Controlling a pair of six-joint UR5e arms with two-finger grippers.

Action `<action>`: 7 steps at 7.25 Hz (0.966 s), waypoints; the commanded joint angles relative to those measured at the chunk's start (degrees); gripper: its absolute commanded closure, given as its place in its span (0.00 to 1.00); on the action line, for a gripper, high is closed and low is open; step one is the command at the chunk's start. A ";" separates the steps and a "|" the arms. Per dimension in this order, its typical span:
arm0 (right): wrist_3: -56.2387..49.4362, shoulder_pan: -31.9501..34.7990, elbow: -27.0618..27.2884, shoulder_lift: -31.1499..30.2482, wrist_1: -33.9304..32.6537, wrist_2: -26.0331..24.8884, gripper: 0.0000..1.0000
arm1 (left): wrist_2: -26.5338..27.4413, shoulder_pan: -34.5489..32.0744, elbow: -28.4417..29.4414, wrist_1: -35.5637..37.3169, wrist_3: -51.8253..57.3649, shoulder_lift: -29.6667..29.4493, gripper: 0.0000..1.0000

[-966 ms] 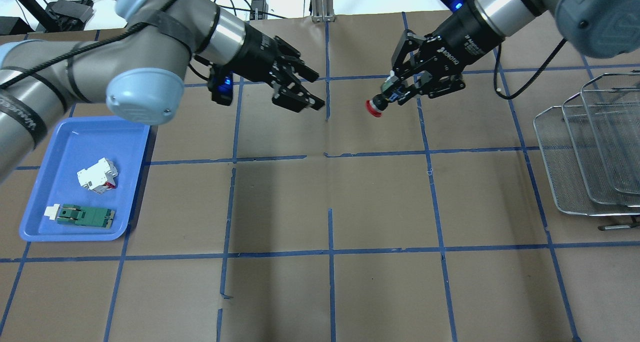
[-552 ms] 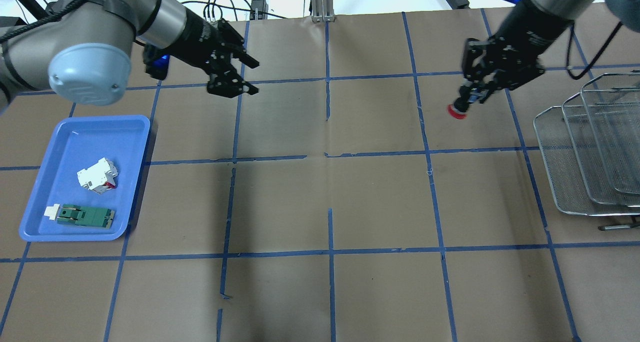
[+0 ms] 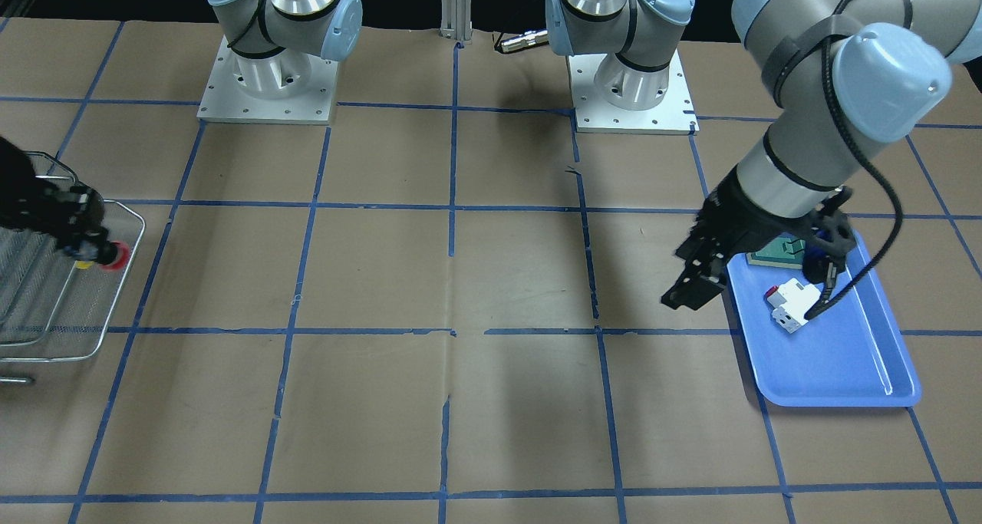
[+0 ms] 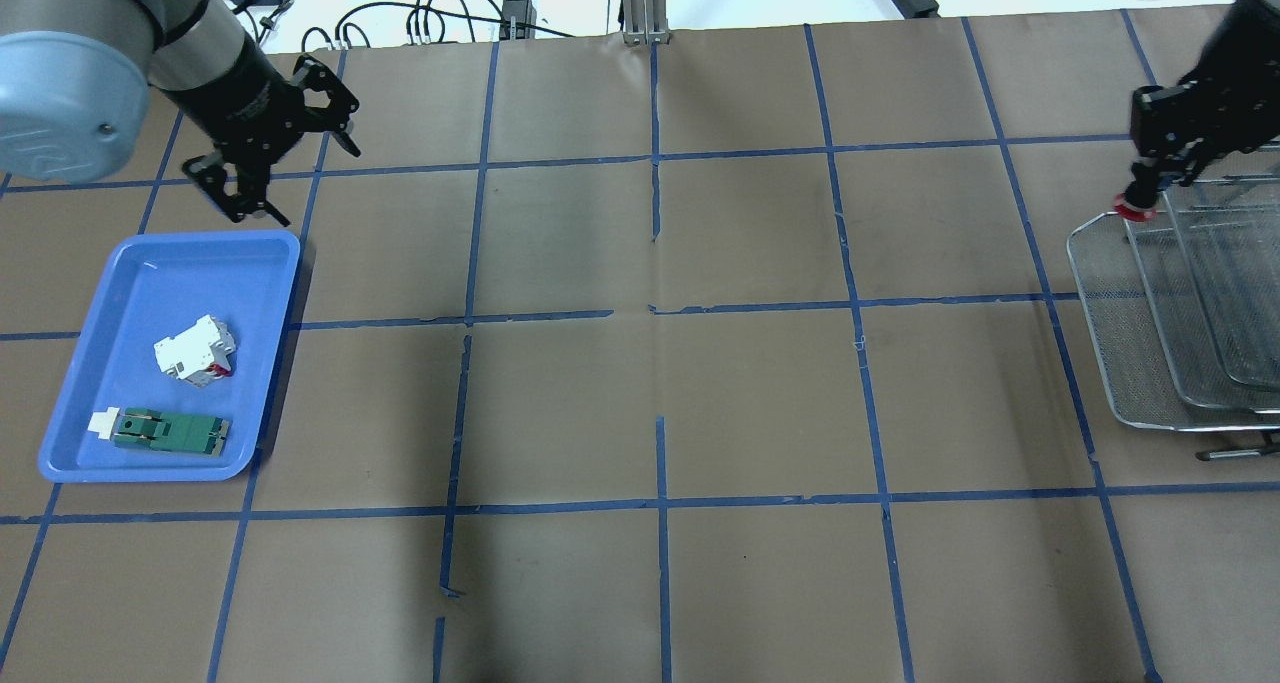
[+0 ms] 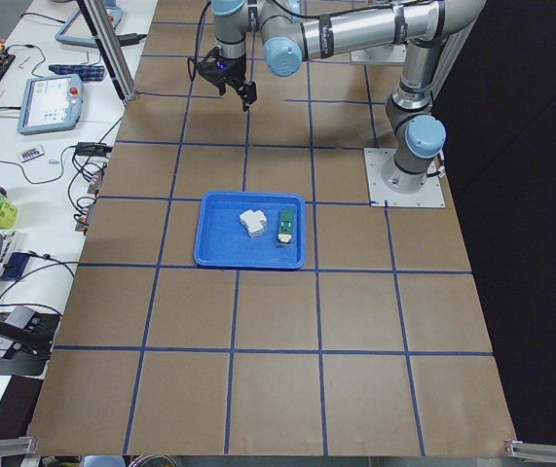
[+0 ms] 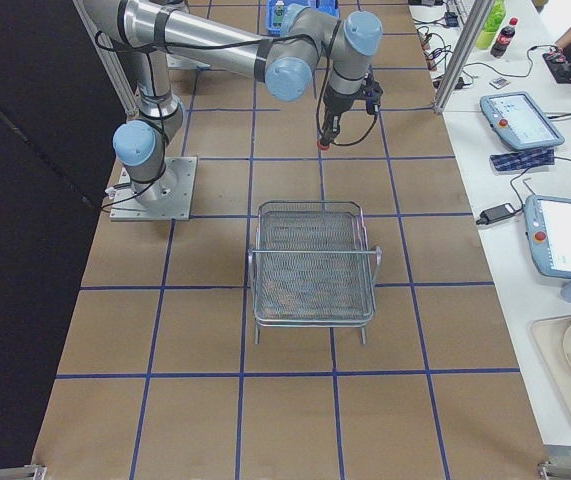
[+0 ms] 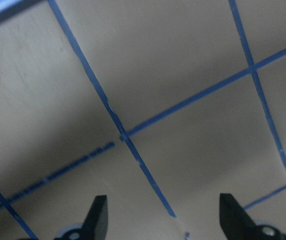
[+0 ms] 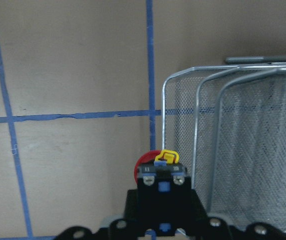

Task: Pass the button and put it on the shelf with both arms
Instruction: 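Carry the button with the right gripper to the wire shelf while the left gripper withdraws, then lower the button into the wire shelf and open the right gripper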

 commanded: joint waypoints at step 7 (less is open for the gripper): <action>-15.50 -17.21 2.77 0.24 -0.77 -2.76 0.50 | 1.67 -4.23 -2.51 -14.67 41.68 10.61 0.00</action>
